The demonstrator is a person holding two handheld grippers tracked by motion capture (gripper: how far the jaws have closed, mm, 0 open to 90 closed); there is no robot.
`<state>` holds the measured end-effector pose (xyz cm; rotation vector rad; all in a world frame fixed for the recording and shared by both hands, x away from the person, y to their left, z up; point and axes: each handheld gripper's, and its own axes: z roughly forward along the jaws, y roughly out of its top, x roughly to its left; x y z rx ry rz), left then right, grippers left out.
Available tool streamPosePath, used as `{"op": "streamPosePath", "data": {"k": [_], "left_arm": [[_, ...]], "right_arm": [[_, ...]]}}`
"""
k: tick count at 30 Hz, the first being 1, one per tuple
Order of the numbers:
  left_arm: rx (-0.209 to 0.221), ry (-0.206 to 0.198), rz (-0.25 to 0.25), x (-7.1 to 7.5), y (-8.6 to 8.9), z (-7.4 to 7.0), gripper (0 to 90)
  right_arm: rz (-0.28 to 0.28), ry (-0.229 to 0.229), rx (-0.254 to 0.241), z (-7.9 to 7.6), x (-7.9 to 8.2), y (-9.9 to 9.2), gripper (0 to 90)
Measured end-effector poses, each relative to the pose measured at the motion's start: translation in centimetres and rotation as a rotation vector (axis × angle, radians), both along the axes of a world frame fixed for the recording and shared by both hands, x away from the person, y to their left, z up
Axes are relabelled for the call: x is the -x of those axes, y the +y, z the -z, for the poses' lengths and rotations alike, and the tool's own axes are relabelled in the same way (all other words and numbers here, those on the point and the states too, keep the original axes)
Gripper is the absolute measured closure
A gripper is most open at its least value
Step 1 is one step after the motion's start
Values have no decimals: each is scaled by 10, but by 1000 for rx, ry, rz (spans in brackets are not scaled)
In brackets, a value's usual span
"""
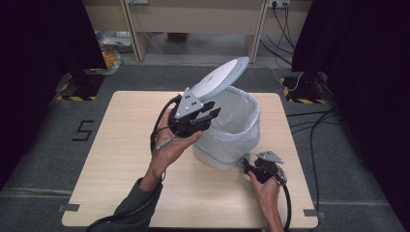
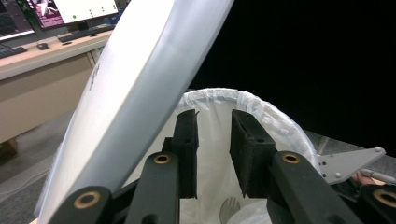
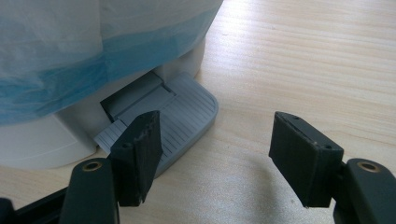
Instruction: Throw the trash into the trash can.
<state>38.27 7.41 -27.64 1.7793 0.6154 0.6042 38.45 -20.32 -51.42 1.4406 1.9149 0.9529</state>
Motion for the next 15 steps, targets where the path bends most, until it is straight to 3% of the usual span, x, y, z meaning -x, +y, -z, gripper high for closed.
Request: {"op": "streamPosePath", "data": {"k": [15], "left_arm": [[20,35,59,6,12,-5,626]], "right_arm": [[-2,0,-4,0,0,-1,339]]}}
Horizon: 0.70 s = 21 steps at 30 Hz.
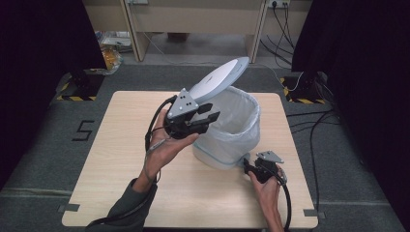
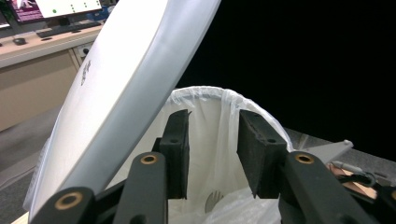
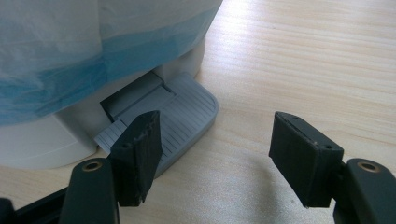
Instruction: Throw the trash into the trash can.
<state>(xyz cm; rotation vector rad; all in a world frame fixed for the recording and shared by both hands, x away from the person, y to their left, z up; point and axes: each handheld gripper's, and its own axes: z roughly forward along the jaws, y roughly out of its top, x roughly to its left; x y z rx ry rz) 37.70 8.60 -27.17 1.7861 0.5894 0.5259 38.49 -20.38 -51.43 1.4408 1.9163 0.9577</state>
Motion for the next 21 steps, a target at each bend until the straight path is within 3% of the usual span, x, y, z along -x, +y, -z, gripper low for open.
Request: {"op": "streamPosePath", "data": {"k": [11,21], "left_arm": [[10,22,-1,8,30,9,540],[5,33,-17,12,52,20,517]], "right_arm": [[-1,4,-3,0,0,0,339],[-1,4,-3,0,0,0,339]]}}
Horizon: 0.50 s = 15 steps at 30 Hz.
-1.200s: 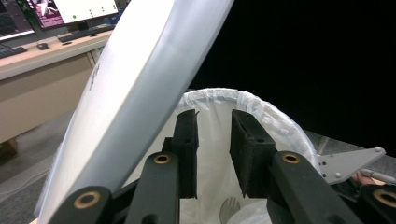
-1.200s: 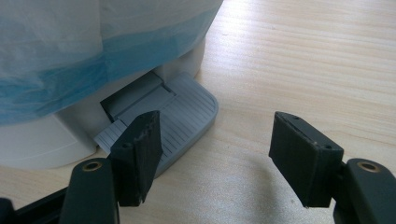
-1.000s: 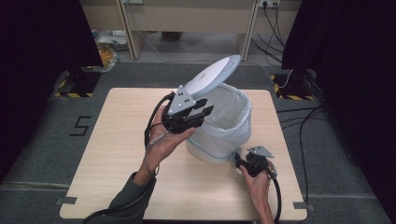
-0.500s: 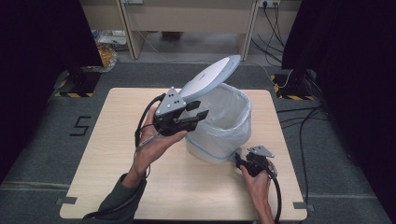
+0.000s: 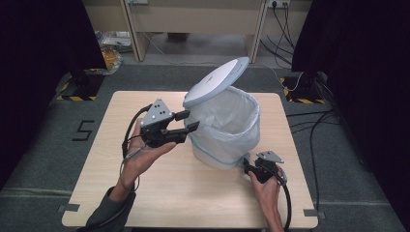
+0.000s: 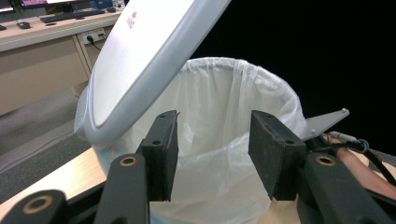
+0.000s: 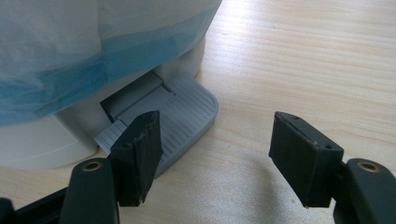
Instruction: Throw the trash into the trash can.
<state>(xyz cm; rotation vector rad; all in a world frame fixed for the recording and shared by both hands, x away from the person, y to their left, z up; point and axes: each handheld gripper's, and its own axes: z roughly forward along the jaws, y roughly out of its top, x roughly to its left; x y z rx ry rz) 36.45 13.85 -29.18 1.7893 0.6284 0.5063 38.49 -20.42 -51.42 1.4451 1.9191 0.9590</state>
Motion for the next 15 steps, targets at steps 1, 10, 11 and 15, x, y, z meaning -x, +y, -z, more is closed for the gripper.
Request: {"op": "streamPosePath", "data": {"k": [1,10,11,15], "left_arm": [[3,-2,2,0,2,1,510],[7,3,-10,5,15,16,494],[5,3,-9,6,16,18,491],[-3,4,1,8,16,24,469]], "right_arm": [[0,0,0,0,0,0,339],[2,1,-2,0,0,0,339],[2,1,-2,0,0,0,340],[1,-1,0,0,0,0,340]]}}
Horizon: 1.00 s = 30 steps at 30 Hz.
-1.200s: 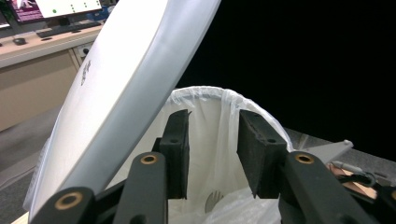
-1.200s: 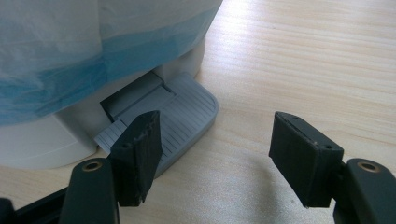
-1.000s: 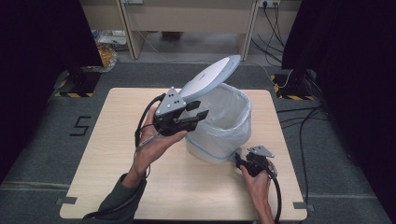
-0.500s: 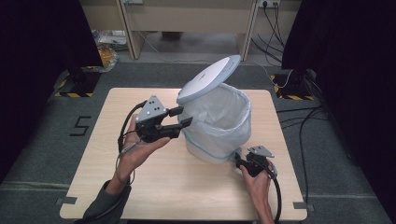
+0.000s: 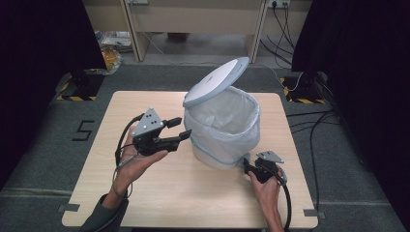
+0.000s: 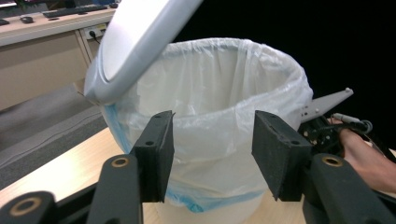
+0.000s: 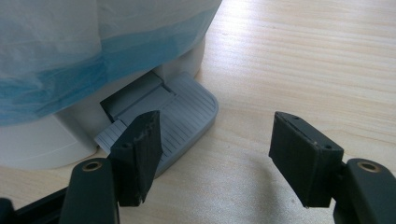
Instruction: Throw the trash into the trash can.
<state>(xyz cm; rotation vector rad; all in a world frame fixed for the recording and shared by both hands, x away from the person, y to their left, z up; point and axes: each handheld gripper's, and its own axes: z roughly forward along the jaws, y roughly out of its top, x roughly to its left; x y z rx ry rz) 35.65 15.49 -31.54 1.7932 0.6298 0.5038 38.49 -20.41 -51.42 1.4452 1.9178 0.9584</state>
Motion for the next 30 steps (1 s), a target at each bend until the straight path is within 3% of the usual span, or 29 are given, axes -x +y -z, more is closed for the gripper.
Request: {"op": "streamPosePath", "data": {"k": [4,11,21,30], "left_arm": [[-6,12,-5,1,4,9,428],[9,48,-55,-2,19,29,384],[-47,85,-85,-7,35,65,321],[-38,124,-98,-6,45,99,250]], "right_arm": [[1,2,-4,0,0,0,340],[0,1,-2,0,0,0,340],[3,0,-3,0,0,0,340],[3,3,-6,0,0,0,340]]}}
